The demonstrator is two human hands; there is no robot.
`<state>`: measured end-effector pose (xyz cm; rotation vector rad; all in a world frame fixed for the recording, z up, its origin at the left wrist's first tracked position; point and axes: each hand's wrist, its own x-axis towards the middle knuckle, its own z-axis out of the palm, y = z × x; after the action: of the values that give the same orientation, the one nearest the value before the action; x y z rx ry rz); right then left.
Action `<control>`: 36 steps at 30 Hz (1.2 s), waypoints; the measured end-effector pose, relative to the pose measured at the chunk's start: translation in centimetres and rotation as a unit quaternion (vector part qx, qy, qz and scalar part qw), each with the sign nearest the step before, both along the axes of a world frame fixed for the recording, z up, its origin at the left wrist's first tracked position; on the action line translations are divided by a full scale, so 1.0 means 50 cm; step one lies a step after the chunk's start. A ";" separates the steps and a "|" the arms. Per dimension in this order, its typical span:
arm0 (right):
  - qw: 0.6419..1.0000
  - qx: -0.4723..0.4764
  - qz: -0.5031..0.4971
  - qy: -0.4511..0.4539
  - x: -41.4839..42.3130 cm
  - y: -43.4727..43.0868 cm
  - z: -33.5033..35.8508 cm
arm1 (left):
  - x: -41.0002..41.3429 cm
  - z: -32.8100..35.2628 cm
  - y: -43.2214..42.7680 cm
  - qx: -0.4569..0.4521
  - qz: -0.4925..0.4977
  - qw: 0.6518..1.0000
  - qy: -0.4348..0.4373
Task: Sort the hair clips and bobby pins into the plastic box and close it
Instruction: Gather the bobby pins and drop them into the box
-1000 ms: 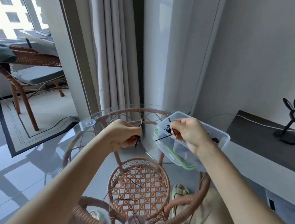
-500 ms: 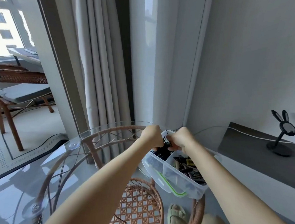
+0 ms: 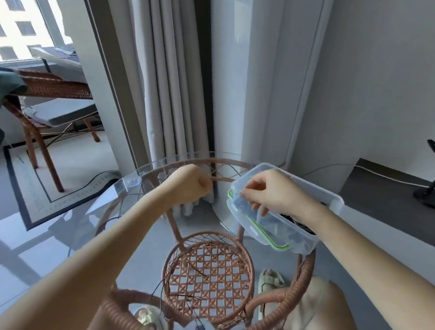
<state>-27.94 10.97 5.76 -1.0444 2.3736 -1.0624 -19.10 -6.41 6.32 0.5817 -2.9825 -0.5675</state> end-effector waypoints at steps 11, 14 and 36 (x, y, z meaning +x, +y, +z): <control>0.967 0.191 0.141 0.096 0.213 -0.011 -0.162 | 0.308 -0.159 0.045 -0.013 0.097 0.990 -0.106; 0.967 0.181 0.124 0.130 0.235 -0.041 -0.170 | 0.306 -0.163 0.063 -0.005 0.074 0.993 -0.091; 0.991 0.085 0.087 0.052 0.171 0.048 -0.146 | 0.283 -0.169 0.165 -0.027 0.097 0.993 -0.065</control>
<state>-19.40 13.35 -1.55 -1.2438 2.3535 -0.7473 -4.94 1.84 -2.11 0.9245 -2.9997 -0.4485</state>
